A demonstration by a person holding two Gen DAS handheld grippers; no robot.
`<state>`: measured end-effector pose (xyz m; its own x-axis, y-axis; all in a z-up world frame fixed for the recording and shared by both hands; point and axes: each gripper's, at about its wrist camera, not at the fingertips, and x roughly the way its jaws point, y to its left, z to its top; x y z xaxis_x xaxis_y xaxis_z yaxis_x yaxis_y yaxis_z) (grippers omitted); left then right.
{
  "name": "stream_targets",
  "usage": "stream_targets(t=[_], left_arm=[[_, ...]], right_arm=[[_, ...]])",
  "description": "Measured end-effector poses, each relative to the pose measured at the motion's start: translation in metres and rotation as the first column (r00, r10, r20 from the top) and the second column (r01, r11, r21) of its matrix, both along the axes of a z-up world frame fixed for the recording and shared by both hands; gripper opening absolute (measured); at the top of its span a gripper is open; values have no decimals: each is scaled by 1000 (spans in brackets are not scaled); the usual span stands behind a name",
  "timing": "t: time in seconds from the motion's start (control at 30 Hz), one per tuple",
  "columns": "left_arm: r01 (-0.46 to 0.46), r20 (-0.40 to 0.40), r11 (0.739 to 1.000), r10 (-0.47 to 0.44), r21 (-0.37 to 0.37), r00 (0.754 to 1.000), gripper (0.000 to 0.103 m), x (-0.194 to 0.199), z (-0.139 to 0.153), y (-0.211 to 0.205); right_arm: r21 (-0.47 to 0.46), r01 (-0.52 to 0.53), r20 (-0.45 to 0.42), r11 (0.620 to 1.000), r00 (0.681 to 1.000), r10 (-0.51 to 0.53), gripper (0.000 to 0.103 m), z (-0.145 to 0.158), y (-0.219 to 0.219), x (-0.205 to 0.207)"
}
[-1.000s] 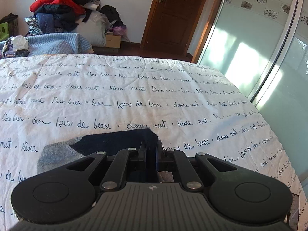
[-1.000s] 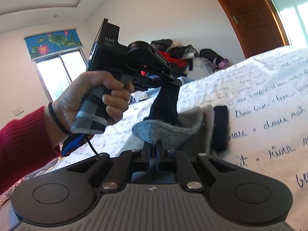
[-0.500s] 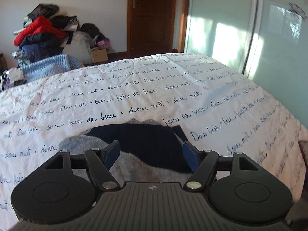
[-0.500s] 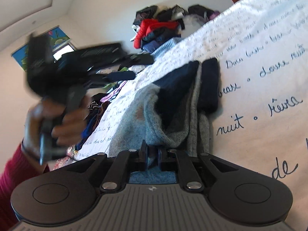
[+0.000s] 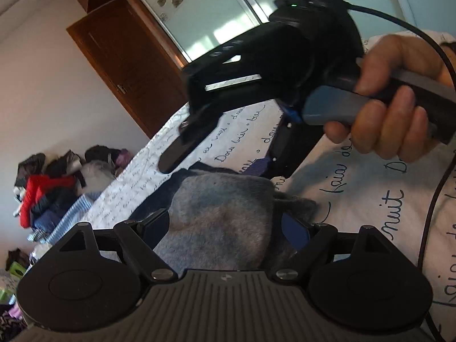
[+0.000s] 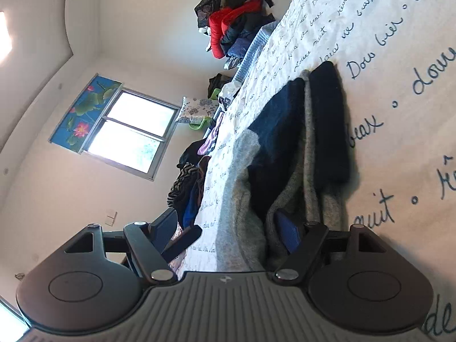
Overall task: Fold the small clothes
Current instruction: 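Hold the folded bundle with the right tool while the left tool presses it flat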
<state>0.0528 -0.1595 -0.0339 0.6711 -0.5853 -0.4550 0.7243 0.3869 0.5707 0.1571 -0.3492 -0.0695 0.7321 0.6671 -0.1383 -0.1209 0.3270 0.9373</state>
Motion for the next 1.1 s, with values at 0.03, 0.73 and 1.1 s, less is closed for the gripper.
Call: stream_targets(t=[0.03, 0.73, 1.1], left_arm=[[-7, 3, 1000, 7, -2, 1000, 85, -1, -2, -5], [-256, -229, 927, 195, -275, 954, 13, 44, 17, 9], [-217, -269, 949, 152, -230, 951, 12, 44, 9, -5]], right_arm=[[6, -2, -3, 1000, 1000, 2, 77, 2, 0, 3], [-18, 31, -128, 999, 991, -34, 82, -10, -20, 34], [-161, 13, -120, 987, 992, -32, 87, 3, -13, 114]])
